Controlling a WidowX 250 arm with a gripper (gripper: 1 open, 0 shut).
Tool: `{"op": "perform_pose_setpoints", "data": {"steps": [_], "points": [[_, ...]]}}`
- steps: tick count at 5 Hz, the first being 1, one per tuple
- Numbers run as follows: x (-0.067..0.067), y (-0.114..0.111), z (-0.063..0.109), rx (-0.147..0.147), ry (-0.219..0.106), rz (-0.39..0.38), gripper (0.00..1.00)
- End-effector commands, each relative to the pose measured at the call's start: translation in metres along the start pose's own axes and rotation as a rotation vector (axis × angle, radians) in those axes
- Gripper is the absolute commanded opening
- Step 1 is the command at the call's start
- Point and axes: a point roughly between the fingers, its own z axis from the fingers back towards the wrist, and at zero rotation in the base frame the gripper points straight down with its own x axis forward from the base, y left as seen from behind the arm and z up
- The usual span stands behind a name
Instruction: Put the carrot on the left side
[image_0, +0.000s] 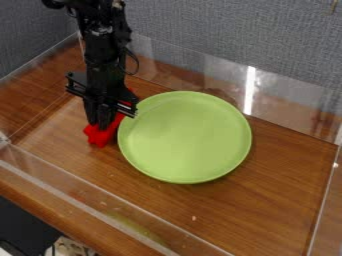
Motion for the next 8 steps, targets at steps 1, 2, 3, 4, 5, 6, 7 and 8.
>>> {"op": "perform_pose_setpoints", "data": {"steps": [1,2,3,4,5,6,7,8], "points": [[0.011,0.016,0.046,0.017,-0.135,-0.032,1.00],[0.018,0.048,0.072,0.019,-0.195,-0.023,0.00],[0.016,0.043,0.045,0.005,-0.167,-0.061,1.00],[0.022,0.031,0.026,-0.004,-0.131,-0.027,1.00],[0.032,0.017,0.012,-0.016,-0.102,0.004,1.00],[0.031,0.011,-0.011,-0.017,-0.063,0.050,1.00],[0.029,0.012,-0.020,-0.013,-0.040,0.099,0.00],[0.027,0.011,-0.023,-0.011,-0.033,0.145,0.00]]}}
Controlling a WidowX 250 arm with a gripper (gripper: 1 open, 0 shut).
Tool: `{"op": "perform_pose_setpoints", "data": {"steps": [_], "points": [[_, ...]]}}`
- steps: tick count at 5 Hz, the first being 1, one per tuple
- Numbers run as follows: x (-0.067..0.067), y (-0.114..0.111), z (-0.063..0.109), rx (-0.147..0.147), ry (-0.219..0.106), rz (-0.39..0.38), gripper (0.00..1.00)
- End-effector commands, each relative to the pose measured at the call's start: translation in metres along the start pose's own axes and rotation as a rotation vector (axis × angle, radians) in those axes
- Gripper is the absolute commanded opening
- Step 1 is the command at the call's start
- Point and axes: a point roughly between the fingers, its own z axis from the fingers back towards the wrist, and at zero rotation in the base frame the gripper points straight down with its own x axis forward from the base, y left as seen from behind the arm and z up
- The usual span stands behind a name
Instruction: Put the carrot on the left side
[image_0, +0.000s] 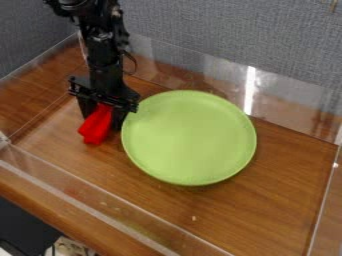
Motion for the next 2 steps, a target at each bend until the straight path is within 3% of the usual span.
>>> {"op": "perform_pose_setpoints", "data": {"steps": [1,2], "points": [[0.002,0.015,0.001,0.004,-0.018,-0.026,0.00],[0.003,0.032,0.003,0.005,-0.027,-0.057,0.00]]}}
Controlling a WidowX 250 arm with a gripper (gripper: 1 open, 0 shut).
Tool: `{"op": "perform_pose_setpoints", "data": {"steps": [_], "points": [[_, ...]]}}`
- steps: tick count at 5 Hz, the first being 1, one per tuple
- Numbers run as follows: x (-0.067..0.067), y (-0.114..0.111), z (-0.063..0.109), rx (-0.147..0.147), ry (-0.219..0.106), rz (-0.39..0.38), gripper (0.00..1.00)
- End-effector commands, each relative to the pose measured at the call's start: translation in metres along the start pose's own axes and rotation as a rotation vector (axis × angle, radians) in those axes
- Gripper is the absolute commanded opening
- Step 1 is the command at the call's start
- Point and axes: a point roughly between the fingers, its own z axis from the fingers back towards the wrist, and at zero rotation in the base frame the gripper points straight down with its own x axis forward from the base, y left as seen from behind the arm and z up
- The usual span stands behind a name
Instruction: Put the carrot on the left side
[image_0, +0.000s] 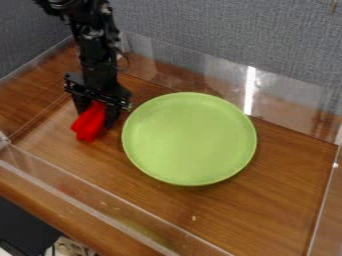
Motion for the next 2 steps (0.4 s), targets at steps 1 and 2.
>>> {"op": "perform_pose_setpoints", "data": {"steps": [1,2], "points": [[0.0091,0.0132,0.0017,0.021,-0.027,0.023,0.00],[0.0180,0.0214,-0.0022,0.033,-0.036,0.040,0.00]]}}
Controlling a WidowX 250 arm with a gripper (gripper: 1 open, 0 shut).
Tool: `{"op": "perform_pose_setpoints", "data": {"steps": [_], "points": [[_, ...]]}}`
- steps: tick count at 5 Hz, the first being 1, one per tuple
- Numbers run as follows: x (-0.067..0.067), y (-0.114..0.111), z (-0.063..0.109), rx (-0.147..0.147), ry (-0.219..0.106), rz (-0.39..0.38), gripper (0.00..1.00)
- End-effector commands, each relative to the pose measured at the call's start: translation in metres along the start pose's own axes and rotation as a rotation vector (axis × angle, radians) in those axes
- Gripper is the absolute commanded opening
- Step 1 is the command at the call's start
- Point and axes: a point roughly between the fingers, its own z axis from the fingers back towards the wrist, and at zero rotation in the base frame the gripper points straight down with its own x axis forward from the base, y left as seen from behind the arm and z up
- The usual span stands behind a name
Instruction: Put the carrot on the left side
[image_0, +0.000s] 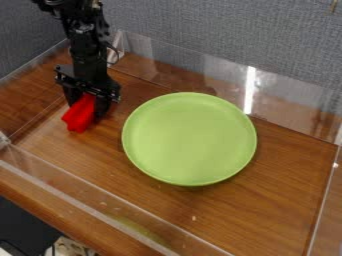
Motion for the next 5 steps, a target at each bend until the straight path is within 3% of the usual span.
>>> {"op": "perform_pose_setpoints", "data": {"steps": [1,3,5], "points": [[-0.007,0.015,0.003,0.023,-0.018,0.065,0.00],[-0.022,0.026,0.004,0.056,-0.016,0.132,0.00],[-0.024,0.029,0.040,0.087,-0.041,0.114,0.00]]}}
